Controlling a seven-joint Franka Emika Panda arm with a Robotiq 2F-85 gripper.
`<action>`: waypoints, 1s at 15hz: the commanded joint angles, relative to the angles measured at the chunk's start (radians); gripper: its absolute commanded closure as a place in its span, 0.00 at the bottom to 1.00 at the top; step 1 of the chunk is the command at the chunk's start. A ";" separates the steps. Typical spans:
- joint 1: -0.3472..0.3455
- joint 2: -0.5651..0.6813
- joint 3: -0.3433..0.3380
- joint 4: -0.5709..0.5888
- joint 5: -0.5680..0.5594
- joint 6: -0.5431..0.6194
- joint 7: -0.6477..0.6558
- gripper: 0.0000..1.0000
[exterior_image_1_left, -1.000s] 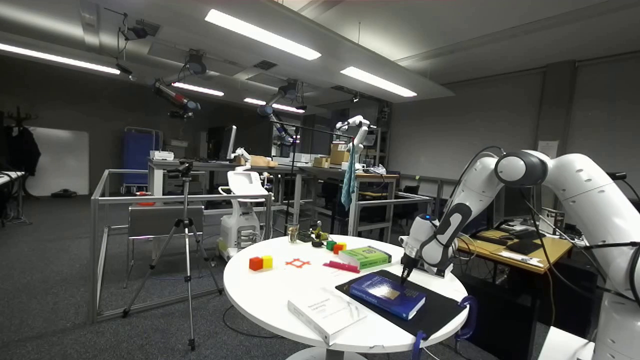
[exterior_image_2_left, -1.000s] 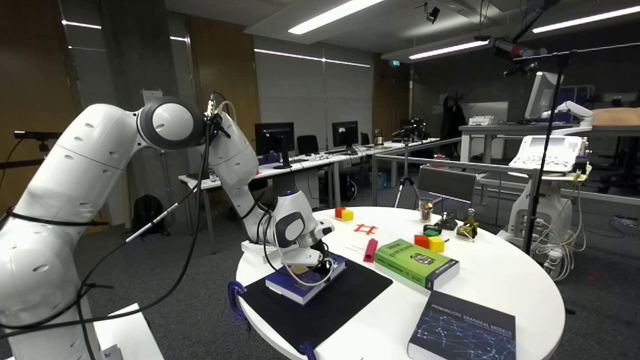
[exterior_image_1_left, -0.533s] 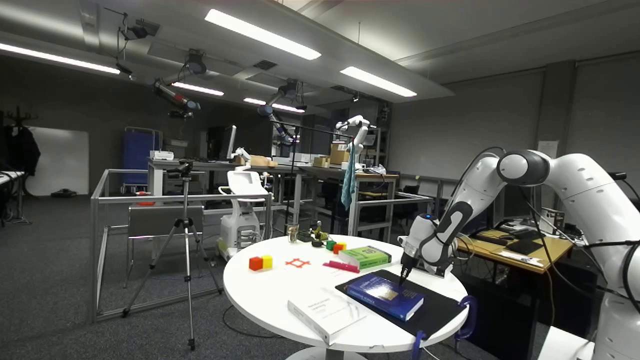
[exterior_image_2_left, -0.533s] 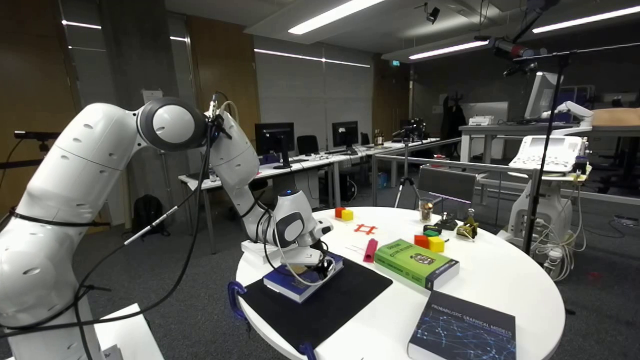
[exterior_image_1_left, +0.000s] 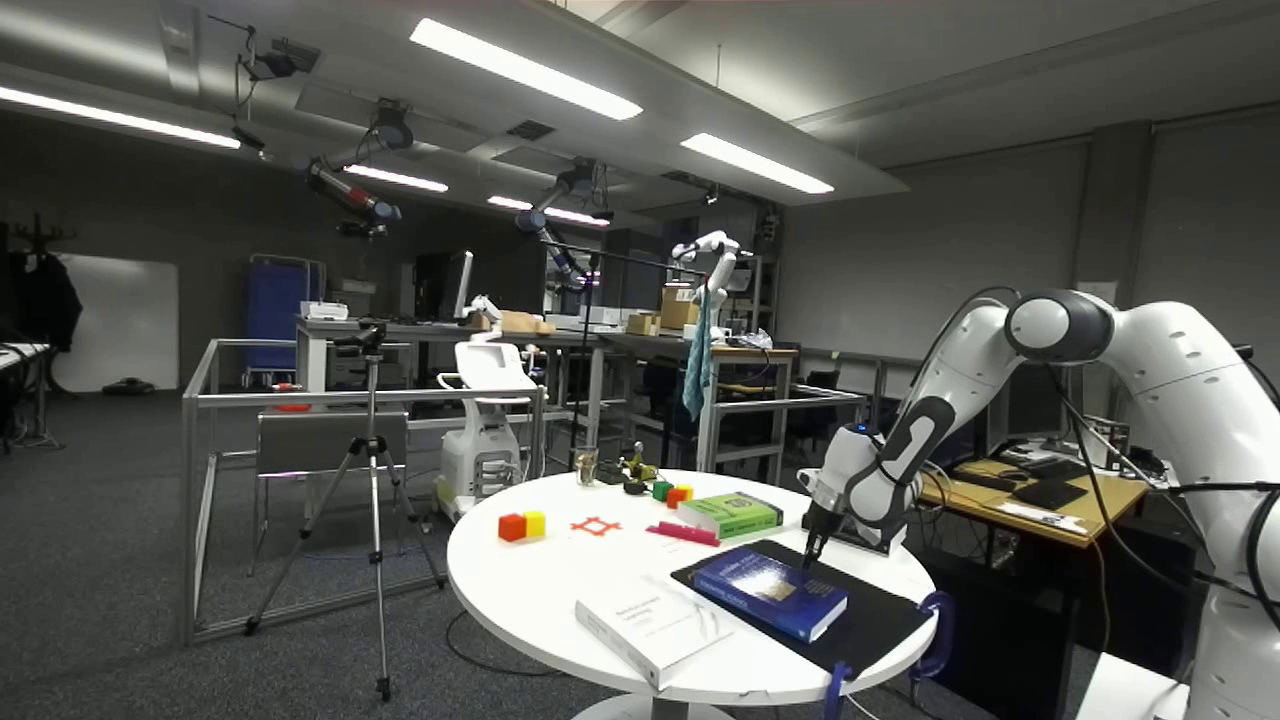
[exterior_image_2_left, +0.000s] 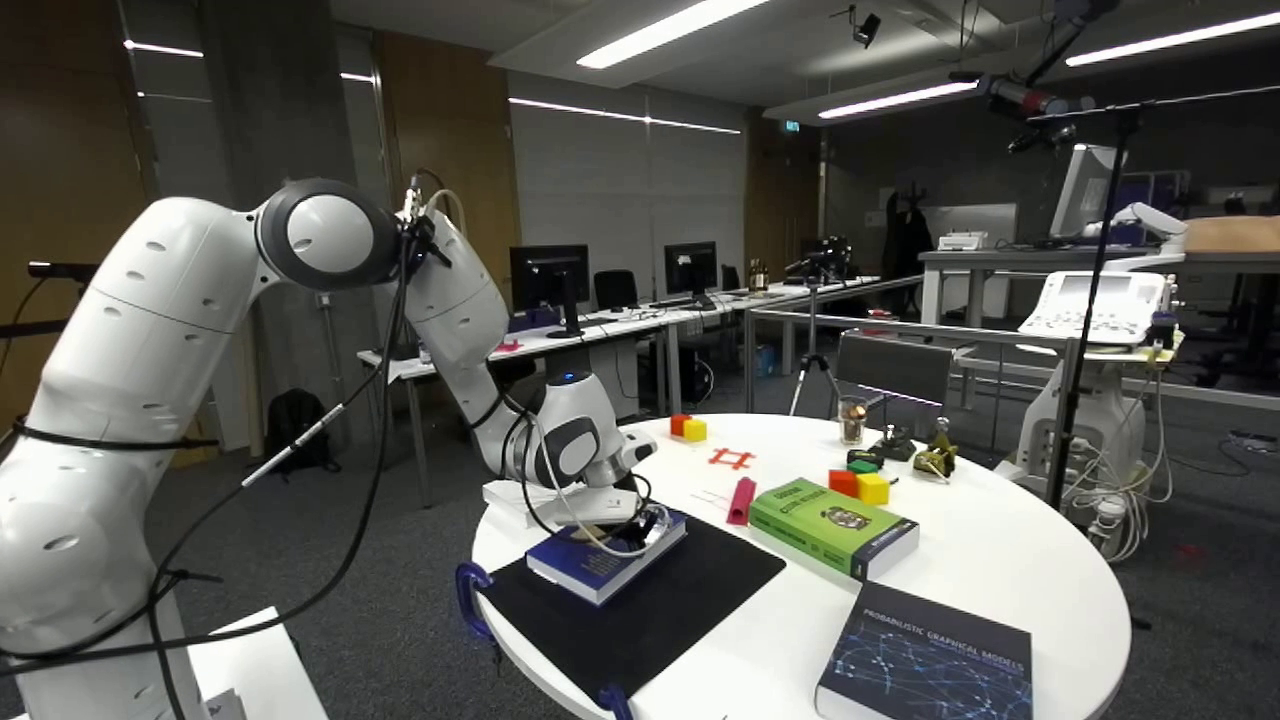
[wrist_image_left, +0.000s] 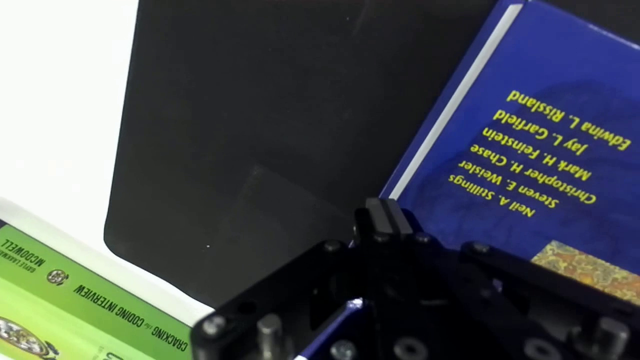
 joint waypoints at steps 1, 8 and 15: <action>0.002 -0.085 -0.004 -0.066 -0.028 -0.023 -0.046 1.00; 0.041 -0.138 -0.023 0.004 -0.034 -0.020 -0.031 1.00; 0.010 -0.102 0.095 0.158 0.014 -0.063 -0.093 1.00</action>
